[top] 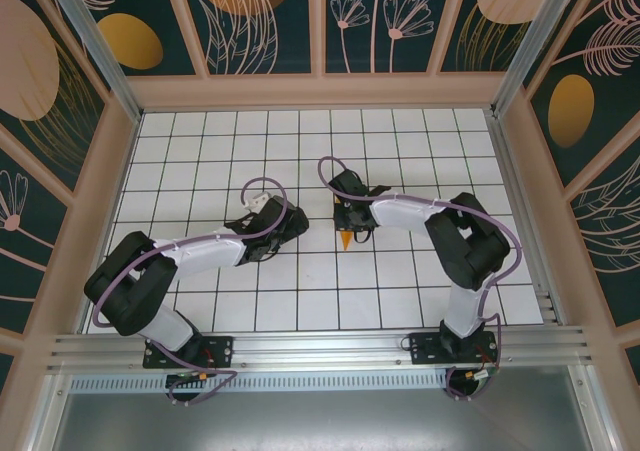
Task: Fold a paper plane with a square sheet of paper (pick it up from the middle)
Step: Move the paper plane to the top-center of the table.
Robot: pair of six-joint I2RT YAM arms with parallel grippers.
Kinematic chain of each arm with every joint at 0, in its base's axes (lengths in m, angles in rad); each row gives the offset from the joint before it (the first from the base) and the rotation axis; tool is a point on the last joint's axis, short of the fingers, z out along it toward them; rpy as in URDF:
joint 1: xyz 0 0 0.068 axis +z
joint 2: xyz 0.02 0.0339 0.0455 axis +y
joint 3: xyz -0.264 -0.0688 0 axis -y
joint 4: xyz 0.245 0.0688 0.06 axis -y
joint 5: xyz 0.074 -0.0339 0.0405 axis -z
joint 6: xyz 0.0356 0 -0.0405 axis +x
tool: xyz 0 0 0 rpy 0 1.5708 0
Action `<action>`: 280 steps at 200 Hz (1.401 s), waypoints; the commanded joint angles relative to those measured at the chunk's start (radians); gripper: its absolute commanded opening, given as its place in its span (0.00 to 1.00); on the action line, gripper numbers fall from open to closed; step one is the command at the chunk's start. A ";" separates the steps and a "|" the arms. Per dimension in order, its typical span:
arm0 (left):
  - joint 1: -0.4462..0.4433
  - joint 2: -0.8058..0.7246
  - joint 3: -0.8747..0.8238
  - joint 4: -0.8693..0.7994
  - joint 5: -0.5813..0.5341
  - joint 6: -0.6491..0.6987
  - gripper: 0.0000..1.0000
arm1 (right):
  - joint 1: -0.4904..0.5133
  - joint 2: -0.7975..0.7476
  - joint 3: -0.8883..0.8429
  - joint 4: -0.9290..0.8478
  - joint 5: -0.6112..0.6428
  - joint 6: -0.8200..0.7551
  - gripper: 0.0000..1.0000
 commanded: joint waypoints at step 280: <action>0.060 -0.068 -0.069 -0.052 -0.011 0.043 0.98 | -0.107 0.444 0.628 -0.176 0.090 -0.144 0.10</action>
